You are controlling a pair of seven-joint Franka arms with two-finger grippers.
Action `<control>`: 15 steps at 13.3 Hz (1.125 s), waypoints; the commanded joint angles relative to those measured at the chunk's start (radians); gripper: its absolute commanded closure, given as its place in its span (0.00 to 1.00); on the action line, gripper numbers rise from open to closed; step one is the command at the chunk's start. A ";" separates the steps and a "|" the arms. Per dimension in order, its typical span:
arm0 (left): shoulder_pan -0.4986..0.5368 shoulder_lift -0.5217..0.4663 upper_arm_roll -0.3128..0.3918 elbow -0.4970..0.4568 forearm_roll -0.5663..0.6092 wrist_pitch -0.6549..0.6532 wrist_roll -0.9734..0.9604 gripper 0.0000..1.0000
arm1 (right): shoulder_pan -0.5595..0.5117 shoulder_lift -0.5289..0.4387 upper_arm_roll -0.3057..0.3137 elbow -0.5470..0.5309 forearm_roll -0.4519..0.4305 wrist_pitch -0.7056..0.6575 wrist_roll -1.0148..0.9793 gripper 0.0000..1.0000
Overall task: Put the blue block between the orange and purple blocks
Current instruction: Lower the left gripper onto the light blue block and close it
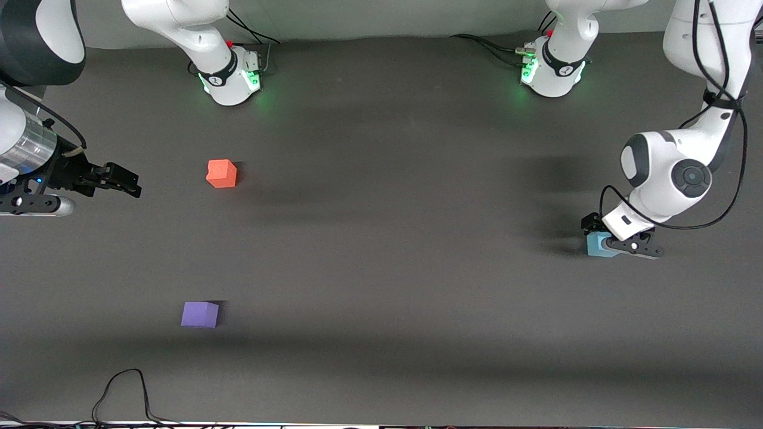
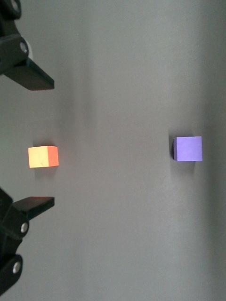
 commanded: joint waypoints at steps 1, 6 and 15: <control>-0.003 0.006 0.003 0.006 0.010 0.010 0.014 0.00 | 0.002 0.006 -0.002 0.018 -0.010 -0.019 0.018 0.00; 0.000 0.013 0.003 0.019 0.009 0.002 0.012 0.60 | 0.001 0.006 -0.002 0.016 -0.010 -0.019 0.016 0.00; -0.123 -0.135 -0.092 0.296 -0.007 -0.585 -0.343 0.60 | -0.001 0.006 -0.004 0.018 -0.010 -0.019 0.013 0.00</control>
